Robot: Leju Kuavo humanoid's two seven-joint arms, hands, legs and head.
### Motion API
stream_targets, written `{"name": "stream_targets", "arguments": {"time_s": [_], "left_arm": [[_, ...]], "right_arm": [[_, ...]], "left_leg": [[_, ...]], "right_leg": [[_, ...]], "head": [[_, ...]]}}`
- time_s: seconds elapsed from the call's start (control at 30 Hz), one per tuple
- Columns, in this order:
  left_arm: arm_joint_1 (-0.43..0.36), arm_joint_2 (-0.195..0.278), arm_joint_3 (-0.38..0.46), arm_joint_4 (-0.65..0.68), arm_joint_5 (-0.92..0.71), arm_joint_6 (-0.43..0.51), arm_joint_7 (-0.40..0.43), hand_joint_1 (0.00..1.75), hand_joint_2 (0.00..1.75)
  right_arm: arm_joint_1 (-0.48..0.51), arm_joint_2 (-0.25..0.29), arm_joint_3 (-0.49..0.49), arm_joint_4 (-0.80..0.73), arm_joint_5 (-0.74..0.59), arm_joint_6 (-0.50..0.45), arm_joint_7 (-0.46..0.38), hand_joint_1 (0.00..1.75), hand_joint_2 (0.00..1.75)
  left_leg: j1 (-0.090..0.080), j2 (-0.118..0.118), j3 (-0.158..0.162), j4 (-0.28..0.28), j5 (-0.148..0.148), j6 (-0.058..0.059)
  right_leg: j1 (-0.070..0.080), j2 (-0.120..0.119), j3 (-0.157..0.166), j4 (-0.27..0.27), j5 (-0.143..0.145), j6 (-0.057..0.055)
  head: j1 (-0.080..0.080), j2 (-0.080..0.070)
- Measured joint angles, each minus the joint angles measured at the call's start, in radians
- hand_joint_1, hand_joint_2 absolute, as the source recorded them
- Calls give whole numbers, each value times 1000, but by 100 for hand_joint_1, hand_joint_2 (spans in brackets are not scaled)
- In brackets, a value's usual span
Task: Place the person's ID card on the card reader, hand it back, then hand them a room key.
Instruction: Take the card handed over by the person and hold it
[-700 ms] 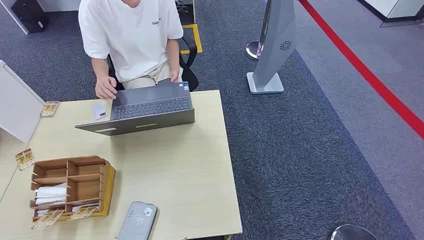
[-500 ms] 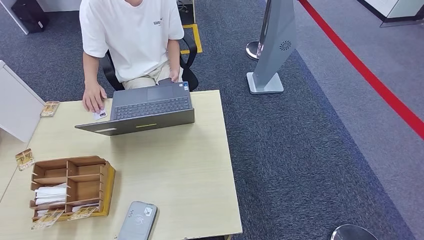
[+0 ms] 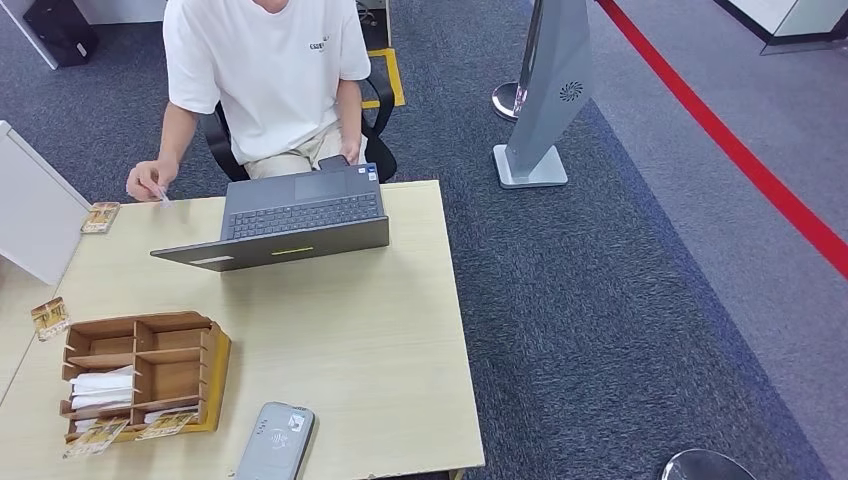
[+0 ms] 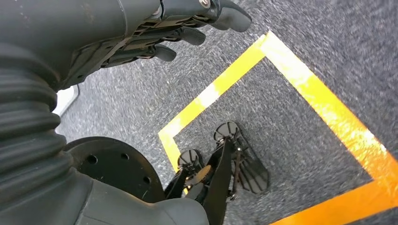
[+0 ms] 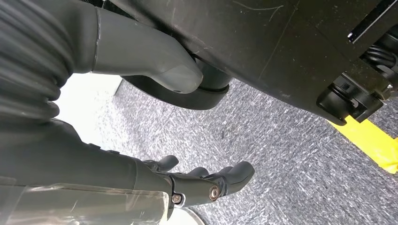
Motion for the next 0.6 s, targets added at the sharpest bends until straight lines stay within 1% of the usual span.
{"name": "stream_targets", "arguments": {"time_s": [0.1, 0.17, 0.23, 0.3, 0.43, 0.47, 0.53, 0.6], "left_arm": [[0, -6, 30, -8, -7, 32, -8, 0, 175], [0, -9, 42, -11, -11, 53, -29, 0, 175], [1, -10, 52, -16, 5, 26, -73, 0, 175], [2, -10, 63, -26, 37, -61, -140, 0, 175], [8, -10, 92, -71, 94, -299, -316, 0, 175], [12, -10, 102, -98, 107, -362, -335, 0, 175], [24, -10, 125, -186, 134, -461, -318, 0, 175], [39, -12, 138, -276, 151, -500, -288, 0, 175]], "right_arm": [[0, 0, -4, 0, -2, 0, 0, 0, 175], [0, 1, -6, 0, -4, 0, 0, 0, 175], [0, 1, -11, 0, -9, -1, -2, 0, 175], [2, 1, -18, 0, -13, -1, -10, 0, 175], [4, 2, -29, 3, -15, -4, -31, 0, 175], [5, 1, -29, 4, -12, -4, -31, 0, 175], [4, 1, -29, 5, -4, -2, -29, 0, 175], [4, 0, -29, 5, 0, -1, -29, 0, 175]], "left_leg": [[0, 0, 0, 0, 0, 0], [0, 0, 0, 0, 0, 0], [0, 0, 0, 0, 0, 0], [0, 0, 0, 0, 0, 0], [0, 1, 0, 0, 0, 0], [0, 1, 0, 0, 0, 0], [1, 1, 0, 0, 0, 0], [1, 1, 0, 0, 0, 0]], "right_leg": [[0, 0, 0, 0, 0, 0], [0, 0, 0, 0, 0, 0], [0, 0, 0, 0, 0, 0], [0, 0, 0, 0, 0, 0], [0, 1, 0, 0, 0, 0], [1, 1, 0, 0, 0, 0], [1, 1, 0, 0, 0, 0], [1, 1, 0, 0, 0, 0]], "head": [[0, 0], [0, 0], [0, 0], [0, 0], [0, 0], [0, 0], [1, 0], [1, 0]]}}
